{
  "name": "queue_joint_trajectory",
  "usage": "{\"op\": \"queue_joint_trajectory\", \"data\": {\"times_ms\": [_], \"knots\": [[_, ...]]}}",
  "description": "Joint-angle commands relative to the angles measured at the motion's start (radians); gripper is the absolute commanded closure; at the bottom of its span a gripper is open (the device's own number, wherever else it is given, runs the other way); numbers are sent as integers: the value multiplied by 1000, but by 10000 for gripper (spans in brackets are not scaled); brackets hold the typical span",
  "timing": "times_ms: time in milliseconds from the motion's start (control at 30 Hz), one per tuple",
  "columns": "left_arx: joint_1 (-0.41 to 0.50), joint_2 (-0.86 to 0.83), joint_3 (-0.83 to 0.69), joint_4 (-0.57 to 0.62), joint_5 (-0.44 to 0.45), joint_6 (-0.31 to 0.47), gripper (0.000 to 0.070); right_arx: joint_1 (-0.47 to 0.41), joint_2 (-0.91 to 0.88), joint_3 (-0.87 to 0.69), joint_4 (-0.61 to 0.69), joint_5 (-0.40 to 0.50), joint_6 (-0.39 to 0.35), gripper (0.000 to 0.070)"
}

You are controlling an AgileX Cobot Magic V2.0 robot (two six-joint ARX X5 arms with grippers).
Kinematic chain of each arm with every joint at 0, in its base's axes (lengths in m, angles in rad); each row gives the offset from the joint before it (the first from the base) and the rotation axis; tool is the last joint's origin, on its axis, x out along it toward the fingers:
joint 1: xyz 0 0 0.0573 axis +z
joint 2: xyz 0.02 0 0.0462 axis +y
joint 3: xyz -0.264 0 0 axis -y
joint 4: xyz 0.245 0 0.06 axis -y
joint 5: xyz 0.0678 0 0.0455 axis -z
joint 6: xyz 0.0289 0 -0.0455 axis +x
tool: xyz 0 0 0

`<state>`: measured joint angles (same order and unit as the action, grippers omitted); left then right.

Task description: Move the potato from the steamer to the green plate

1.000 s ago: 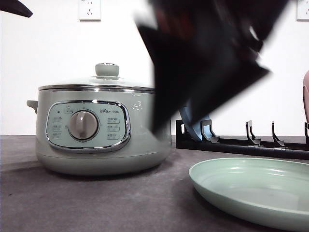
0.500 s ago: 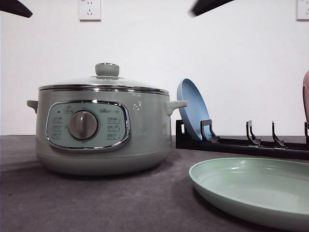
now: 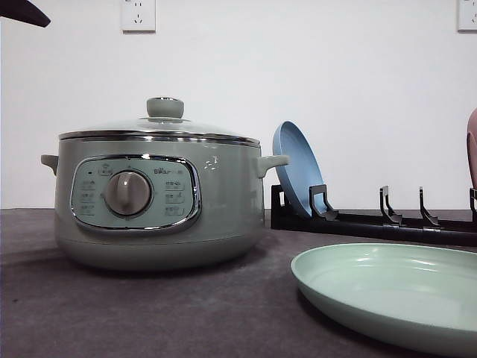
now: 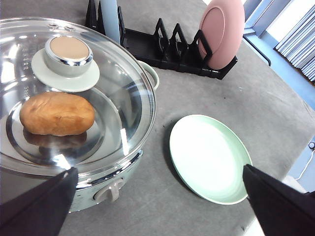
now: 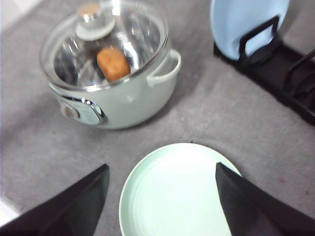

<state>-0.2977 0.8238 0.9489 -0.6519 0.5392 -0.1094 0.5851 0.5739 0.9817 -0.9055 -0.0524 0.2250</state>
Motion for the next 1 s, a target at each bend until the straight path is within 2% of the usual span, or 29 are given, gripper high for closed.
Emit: {"op": "queue_joint_trajectory", "data": {"times_ms": [0, 167, 200, 333, 367, 500, 600, 767, 967], "knots": [[-4, 6, 23, 14, 7, 24, 0, 4, -42, 10, -4, -11, 18, 272], [-4, 8, 34, 22, 7, 31, 0, 4, -140, 10, -25, -63, 59, 268], [-4, 12, 43, 21, 7, 36, 0, 4, -149, 10, -25, -64, 59, 250], [-4, 37, 105, 12, 7, 42, 0, 4, -158, 10, -23, -63, 67, 26], [-4, 46, 125, 10, 7, 42, 0, 4, -157, 10, -23, -63, 67, 4], [-4, 94, 213, -26, 3, 44, 0, 4, -157, 10, -10, -64, 68, 0], [-10, 157, 301, -97, -25, 90, 0, 4, -157, 11, -7, -63, 68, 0], [-49, 327, 508, -281, -161, 165, 0, 4, -157, 11, 16, -63, 68, 0], [-95, 572, 772, -462, -336, 139, 0, 4, -157, 11, 38, -63, 76, 0]]}}
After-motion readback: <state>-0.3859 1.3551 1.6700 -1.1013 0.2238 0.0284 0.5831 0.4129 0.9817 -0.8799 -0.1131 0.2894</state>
